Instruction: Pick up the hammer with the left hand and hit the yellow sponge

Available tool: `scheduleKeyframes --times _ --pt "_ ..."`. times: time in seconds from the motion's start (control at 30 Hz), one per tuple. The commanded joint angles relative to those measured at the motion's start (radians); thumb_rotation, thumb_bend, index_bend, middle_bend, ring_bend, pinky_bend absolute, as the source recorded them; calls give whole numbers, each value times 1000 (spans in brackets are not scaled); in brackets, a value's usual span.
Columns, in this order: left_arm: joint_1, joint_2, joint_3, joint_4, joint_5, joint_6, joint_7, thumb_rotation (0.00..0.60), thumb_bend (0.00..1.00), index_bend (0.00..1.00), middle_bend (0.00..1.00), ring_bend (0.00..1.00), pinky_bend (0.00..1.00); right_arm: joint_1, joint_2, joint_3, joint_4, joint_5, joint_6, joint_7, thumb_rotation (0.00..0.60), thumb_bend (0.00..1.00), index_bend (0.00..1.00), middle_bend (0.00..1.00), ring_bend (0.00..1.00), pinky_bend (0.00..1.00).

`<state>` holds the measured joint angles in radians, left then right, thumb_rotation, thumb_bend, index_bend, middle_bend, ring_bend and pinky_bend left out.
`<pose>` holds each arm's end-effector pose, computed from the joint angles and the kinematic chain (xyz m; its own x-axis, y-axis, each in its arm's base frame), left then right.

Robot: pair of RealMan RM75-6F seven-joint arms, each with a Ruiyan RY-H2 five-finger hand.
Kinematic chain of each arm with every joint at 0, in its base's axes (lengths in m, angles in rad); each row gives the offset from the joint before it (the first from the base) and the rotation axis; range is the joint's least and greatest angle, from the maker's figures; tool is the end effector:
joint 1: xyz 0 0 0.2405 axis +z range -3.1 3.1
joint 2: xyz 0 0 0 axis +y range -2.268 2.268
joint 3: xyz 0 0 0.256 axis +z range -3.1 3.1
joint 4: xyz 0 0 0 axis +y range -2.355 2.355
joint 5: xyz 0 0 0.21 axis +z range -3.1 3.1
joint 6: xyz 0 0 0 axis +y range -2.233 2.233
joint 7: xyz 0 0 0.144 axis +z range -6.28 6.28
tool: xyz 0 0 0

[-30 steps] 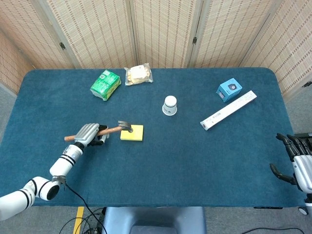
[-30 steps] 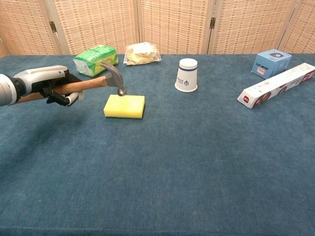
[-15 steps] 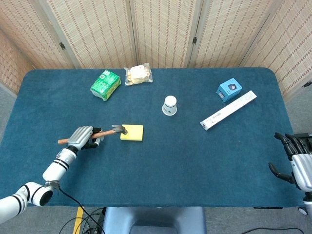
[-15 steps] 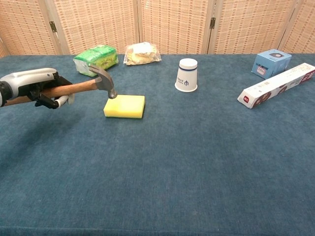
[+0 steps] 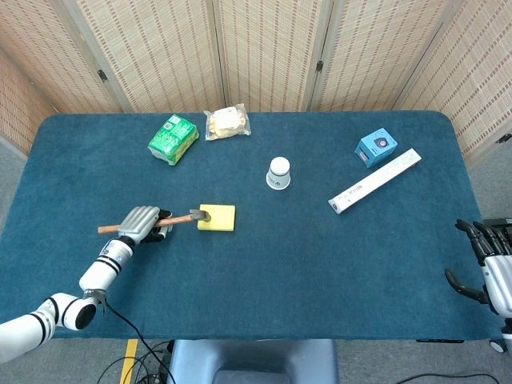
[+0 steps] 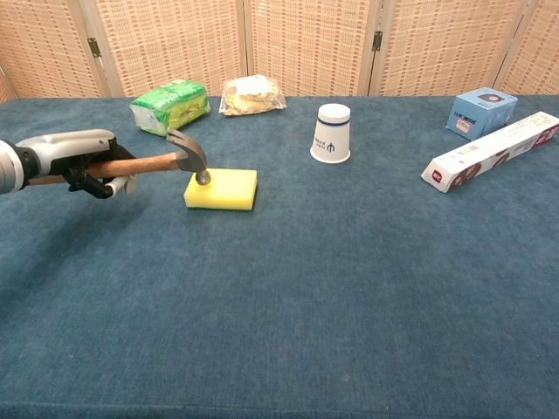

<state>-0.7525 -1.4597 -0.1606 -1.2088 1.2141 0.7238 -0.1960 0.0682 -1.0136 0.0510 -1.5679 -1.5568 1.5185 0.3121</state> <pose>-0.2202 0.3895 0.0189 0.2733 0.4163 0.8672 0.9572 -0.2072 -0.2022 -0.3192 -0.1769 0.1991 0.2440 0.0198 0.9696 -0.9682 -0.0523 0.2447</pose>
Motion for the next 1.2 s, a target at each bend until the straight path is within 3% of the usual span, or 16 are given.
scheduleKeyframes --times 0.03,0.27,0.63,0.93,1.2 --pt "6 49 -13 -51 -4 4 -14 600 719 709 773 656 850 2 -2 0 2 0 -3 1 600 251 0 175 90 92" --pt "-10 56 -5 -68 -15 -47 -22 600 719 707 779 658 850 8 -7 1 7 2 -15 3 600 250 0 175 90 92" --pt "-62 -15 2 34 -93 -182 -12 600 720 703 779 658 851 -1 -5 1 10 12 -11 5 600 251 0 175 90 92" --pt "19 127 0 -150 37 -50 -120 600 720 698 779 658 851 -5 -10 -1 16 1 -1 14 600 250 0 175 90 92" --pt "47 196 64 -241 166 -30 -187 600 719 696 779 658 850 0 -11 -1 17 -8 -2 16 600 251 0 175 90 92"
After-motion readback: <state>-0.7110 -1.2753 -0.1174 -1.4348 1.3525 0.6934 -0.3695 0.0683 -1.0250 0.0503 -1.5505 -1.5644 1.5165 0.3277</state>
